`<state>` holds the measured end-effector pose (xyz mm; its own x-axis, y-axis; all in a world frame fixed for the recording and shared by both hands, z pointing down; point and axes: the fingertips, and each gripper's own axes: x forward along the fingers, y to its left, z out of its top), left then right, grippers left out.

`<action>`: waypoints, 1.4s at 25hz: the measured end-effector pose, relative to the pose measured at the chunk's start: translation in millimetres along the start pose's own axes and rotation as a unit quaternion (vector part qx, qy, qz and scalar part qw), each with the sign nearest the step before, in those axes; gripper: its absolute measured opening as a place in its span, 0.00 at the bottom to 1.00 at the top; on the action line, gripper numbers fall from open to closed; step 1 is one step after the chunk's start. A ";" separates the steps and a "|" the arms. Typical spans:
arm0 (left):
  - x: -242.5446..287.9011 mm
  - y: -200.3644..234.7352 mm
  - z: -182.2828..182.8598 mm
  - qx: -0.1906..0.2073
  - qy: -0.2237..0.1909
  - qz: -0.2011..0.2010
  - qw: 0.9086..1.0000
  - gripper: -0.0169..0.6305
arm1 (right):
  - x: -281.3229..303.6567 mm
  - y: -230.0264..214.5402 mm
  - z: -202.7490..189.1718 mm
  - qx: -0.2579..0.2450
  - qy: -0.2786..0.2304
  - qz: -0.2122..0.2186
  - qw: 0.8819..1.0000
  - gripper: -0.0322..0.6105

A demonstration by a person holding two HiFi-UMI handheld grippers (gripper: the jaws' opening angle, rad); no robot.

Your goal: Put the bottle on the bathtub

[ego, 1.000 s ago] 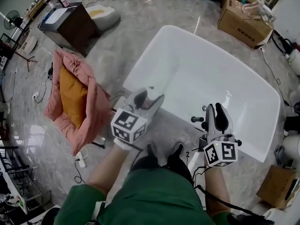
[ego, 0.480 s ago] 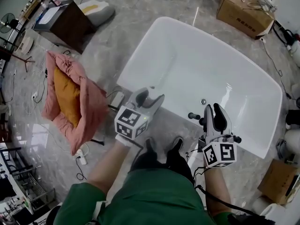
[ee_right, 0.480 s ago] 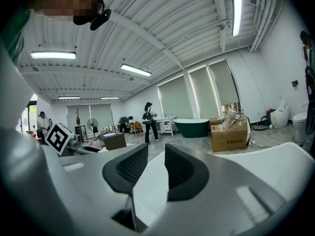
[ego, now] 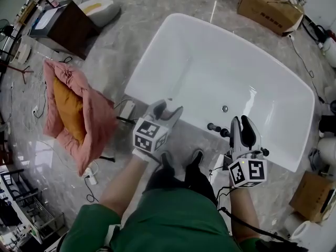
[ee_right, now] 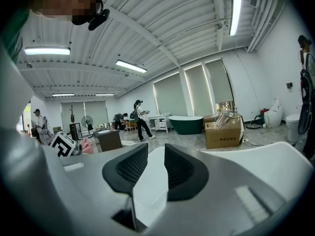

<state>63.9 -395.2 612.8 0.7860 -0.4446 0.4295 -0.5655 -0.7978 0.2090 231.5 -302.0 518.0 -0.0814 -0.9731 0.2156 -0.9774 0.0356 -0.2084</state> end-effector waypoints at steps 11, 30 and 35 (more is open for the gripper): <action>39.8 1.8 -34.1 -0.002 0.039 -0.012 0.999 0.32 | 2.1 -22.7 1.0 0.009 0.008 -0.026 1.000 0.20; 74.4 10.6 -83.8 -0.009 0.088 -0.006 0.996 0.32 | -3.9 -46.6 -9.1 0.015 0.016 -0.045 0.999 0.20; 76.7 10.4 -95.0 -0.014 0.097 -0.001 0.995 0.32 | -8.1 -48.6 -12.8 0.016 0.019 -0.045 0.999 0.20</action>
<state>94.6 -398.9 731.4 0.7250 -0.3544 0.5906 -0.5733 -0.7857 0.2324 277.2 -292.9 538.6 -0.0020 -0.9627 0.2707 -0.9745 -0.0588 -0.2165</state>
